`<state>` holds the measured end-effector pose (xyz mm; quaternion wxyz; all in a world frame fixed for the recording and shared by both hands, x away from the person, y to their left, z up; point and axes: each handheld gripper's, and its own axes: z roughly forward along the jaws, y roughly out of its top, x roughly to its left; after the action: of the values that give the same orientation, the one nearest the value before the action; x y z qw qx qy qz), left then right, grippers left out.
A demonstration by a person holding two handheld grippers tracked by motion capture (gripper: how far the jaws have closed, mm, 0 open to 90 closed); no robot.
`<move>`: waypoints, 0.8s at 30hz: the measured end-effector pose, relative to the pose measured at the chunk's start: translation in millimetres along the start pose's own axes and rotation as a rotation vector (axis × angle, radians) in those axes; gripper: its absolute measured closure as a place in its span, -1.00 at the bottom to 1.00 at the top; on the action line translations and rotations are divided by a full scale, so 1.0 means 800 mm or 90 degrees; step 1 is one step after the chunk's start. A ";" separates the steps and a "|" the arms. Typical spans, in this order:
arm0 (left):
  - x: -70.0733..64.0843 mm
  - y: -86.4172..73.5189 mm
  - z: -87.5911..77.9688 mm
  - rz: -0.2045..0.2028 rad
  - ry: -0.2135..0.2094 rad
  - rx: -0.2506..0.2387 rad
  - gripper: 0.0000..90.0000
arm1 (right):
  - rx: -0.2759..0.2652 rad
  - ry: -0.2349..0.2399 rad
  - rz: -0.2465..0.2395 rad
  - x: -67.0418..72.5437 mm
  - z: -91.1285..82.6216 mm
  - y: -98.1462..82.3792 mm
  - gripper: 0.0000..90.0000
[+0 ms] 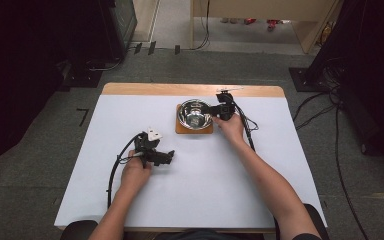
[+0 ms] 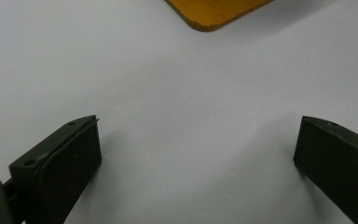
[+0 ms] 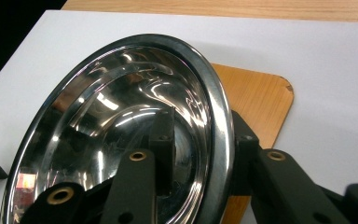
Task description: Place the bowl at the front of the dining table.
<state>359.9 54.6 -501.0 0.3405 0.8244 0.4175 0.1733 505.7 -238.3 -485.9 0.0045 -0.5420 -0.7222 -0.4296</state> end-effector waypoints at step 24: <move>0.000 0.000 0.000 0.001 0.000 0.001 -0.99 | -0.010 0.007 -0.016 -0.002 -0.012 0.005 -0.10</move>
<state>359.9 54.7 -500.8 0.3399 0.8249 0.4172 0.1730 505.2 -245.6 -478.2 -0.0010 -0.5305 -0.7256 -0.4383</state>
